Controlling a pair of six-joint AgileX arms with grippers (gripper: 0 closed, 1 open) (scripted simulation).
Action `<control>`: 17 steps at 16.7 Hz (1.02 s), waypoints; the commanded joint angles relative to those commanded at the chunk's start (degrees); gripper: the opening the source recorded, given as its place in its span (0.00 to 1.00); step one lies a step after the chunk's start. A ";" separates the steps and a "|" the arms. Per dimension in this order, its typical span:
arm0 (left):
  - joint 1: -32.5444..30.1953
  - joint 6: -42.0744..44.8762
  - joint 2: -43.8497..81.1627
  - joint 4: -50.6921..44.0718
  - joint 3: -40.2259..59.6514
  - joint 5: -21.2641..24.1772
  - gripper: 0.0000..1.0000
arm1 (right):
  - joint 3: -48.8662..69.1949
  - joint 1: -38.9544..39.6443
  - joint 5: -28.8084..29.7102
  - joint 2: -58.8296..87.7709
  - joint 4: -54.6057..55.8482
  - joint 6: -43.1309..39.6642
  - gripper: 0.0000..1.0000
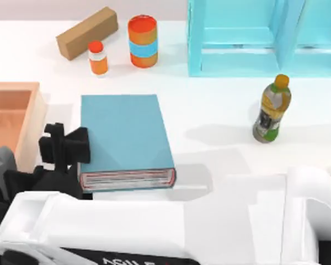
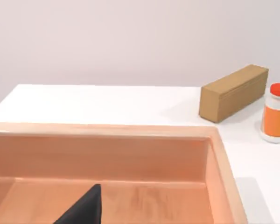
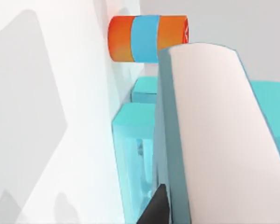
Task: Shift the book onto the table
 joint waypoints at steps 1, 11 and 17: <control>0.00 0.00 0.00 0.00 0.00 0.00 1.00 | 0.00 0.00 0.00 0.00 0.00 0.00 0.00; 0.00 0.00 0.00 0.00 0.00 0.00 1.00 | -2.22 -1.17 -0.06 -0.56 4.95 0.35 0.00; 0.00 0.00 0.00 0.00 0.00 0.00 1.00 | -2.22 -1.17 -0.06 -0.56 4.95 0.35 0.30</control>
